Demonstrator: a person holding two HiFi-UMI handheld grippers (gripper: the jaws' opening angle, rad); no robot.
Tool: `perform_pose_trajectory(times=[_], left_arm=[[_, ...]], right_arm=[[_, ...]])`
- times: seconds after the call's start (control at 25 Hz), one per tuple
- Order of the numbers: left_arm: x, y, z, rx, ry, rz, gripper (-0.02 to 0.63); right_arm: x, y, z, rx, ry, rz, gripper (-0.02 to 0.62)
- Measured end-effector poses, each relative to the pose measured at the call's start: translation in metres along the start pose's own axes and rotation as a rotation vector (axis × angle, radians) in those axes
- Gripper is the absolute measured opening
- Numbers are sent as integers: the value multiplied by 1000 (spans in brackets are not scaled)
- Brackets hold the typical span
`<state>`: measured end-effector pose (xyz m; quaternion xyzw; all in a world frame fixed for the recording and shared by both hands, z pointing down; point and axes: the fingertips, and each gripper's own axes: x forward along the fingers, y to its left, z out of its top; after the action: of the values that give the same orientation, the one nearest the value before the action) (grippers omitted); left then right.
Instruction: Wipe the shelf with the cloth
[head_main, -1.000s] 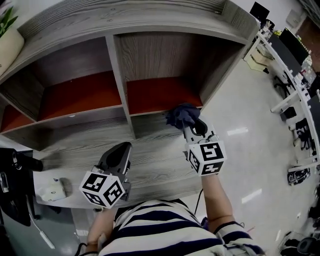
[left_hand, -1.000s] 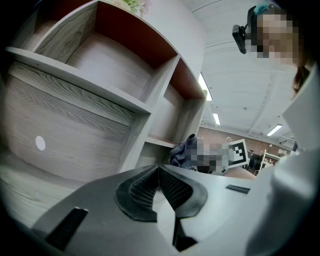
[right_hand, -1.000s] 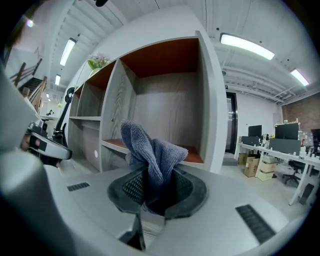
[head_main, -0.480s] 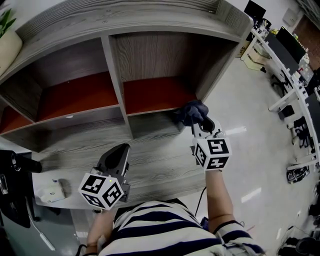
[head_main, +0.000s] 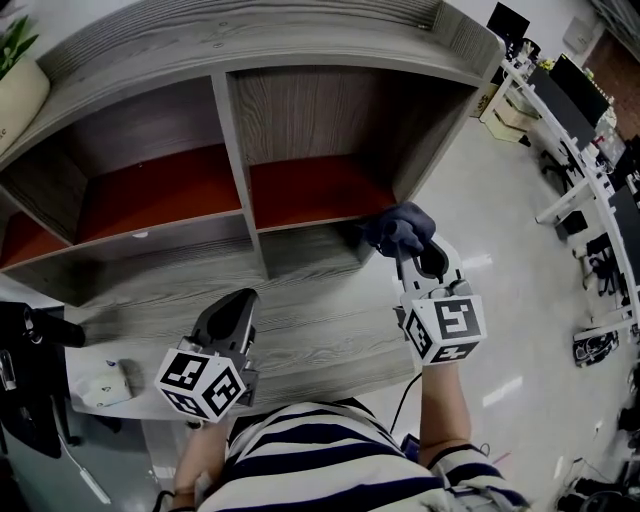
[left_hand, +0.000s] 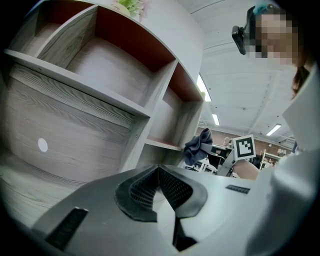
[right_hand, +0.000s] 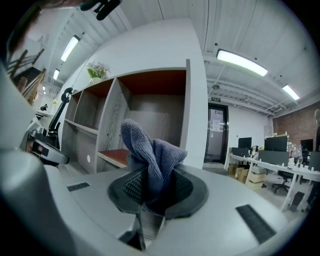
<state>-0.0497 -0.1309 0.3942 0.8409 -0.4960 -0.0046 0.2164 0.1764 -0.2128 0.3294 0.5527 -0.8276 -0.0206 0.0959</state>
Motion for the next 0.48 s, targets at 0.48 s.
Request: perform_pose_trajectory(times=[0.48], left_arm=[[0, -3, 1, 6, -1, -8, 17]], right_arm=[[-11, -37, 34, -45, -58, -119, 77]])
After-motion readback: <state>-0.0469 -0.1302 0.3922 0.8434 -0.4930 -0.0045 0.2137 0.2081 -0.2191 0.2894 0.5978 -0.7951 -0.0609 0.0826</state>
